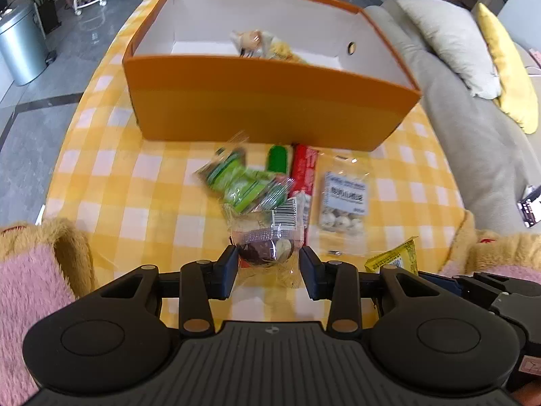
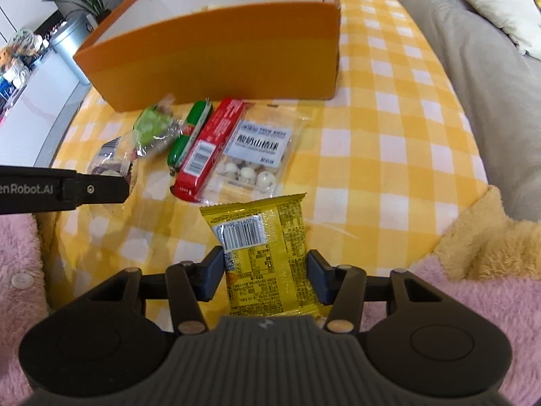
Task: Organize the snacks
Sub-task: 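Grasp the clear nut packet with the left tool while the right tool grasps the yellow packet, then lift both packets and carry them over the open orange box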
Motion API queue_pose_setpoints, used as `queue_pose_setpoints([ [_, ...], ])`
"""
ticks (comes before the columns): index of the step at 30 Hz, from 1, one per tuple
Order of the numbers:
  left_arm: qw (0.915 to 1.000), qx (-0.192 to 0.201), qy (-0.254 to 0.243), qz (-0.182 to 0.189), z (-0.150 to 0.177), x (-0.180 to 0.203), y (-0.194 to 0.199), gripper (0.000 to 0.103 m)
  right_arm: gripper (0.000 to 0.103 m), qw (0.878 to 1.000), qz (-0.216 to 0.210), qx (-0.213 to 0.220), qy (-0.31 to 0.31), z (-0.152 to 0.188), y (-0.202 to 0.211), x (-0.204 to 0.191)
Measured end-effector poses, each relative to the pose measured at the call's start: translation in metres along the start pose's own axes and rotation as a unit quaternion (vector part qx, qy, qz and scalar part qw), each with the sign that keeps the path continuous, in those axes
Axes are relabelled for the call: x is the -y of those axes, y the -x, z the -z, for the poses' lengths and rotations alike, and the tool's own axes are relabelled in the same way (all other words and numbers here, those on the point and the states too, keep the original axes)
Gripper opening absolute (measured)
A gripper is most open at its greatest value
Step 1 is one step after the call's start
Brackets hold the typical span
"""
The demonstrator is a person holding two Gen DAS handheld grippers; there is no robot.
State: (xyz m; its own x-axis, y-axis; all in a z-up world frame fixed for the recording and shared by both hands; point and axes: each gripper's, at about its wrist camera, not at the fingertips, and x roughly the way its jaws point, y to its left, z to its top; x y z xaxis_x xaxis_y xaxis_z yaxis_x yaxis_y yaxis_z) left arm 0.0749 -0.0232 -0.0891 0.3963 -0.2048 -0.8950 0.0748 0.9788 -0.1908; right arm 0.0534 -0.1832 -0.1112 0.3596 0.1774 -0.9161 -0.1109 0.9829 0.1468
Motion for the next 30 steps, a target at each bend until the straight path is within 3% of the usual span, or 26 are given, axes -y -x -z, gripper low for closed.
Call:
queue_pose_setpoints([
  [15,0.9965,0.071,-0.04,0.019,-0.02,0.023,0.048,0.044,0.051,0.995,-0.002,0.097,-0.019,-0.02,0.065,0.009],
  [30,0.9845,0.152,-0.085,0.011,-0.082,0.03,0.085,0.044,0.051,0.978,-0.019,0.207,0.01,-0.096,0.124,0.003],
])
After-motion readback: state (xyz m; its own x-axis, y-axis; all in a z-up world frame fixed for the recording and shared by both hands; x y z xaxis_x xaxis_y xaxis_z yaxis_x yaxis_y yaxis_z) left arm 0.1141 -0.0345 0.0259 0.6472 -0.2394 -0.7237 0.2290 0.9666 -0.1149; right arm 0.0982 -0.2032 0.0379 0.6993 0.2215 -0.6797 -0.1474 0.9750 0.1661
